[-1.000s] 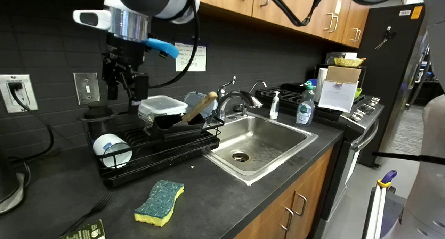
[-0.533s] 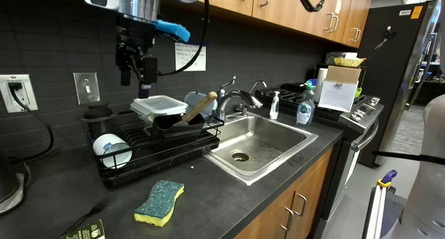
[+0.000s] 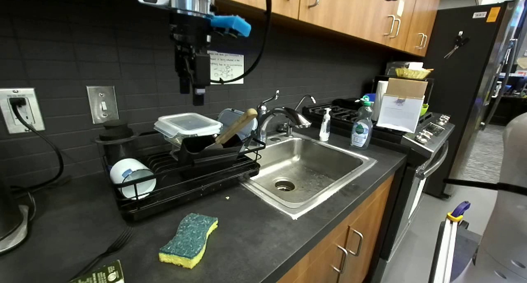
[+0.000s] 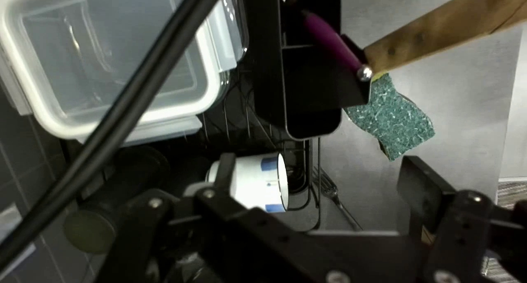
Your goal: Move the white mug to the left side of the dishrack.
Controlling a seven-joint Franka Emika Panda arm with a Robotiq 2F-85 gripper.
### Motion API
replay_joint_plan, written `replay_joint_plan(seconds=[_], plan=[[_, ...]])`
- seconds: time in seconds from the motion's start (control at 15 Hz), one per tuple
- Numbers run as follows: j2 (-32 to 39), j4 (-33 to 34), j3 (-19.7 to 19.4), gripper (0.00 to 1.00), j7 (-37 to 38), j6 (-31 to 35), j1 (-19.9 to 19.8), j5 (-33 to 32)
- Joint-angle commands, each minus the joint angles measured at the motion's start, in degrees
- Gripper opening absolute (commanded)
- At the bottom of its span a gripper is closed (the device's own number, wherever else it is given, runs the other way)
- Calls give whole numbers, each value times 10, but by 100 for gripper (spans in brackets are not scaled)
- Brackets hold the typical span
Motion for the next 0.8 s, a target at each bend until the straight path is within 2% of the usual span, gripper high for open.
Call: replay_joint_plan(seconds=[0.0, 0.73], plan=[[-48, -41, -13, 100, 47, -23, -11, 13], [-162, -133, -9, 100, 136, -48, 6, 68]])
